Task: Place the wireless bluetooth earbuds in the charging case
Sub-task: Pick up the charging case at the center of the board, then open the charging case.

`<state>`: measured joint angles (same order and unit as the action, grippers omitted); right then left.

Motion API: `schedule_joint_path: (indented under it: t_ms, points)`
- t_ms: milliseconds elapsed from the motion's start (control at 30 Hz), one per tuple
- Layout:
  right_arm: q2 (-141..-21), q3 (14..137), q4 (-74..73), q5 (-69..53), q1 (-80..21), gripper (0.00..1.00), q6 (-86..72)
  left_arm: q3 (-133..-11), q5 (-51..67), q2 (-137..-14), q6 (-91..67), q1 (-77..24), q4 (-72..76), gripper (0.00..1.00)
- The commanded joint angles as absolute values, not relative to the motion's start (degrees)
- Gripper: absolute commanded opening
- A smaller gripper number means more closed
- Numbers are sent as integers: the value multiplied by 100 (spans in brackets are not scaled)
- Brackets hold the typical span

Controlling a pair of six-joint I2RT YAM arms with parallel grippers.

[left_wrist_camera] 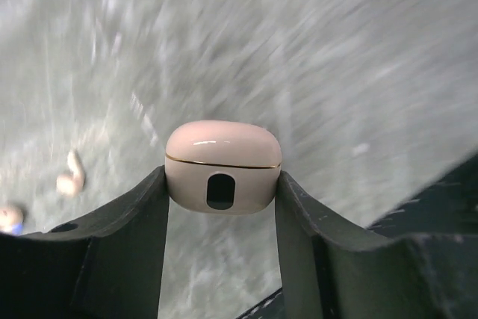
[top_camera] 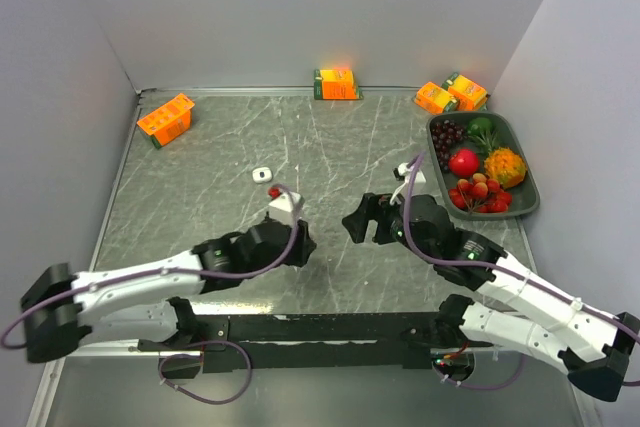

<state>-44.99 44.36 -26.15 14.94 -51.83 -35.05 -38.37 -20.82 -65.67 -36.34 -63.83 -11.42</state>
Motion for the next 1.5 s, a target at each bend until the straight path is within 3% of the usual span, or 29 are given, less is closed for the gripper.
schedule_joint_path:
  t_ms: [0, 200, 500, 1467]
  points:
    - [-4342, 4640, -1855, 836, -5098, 98, -3271, -2931, -1908, -5313, -2709, -6451, 1034, 1]
    - [-4772, 5343, -2048, 327, -5133, 98, -2840, -1416, -1398, -4290, -1250, -6556, 3529, 1]
    - [-6151, 6846, -3207, -317, -5343, 95, -2259, -1125, -1389, -4245, 316, -6609, 4648, 1]
    - [-7295, 7269, -3366, -817, -5511, 95, -2215, -1222, -1274, -3911, 589, -6750, 4236, 1]
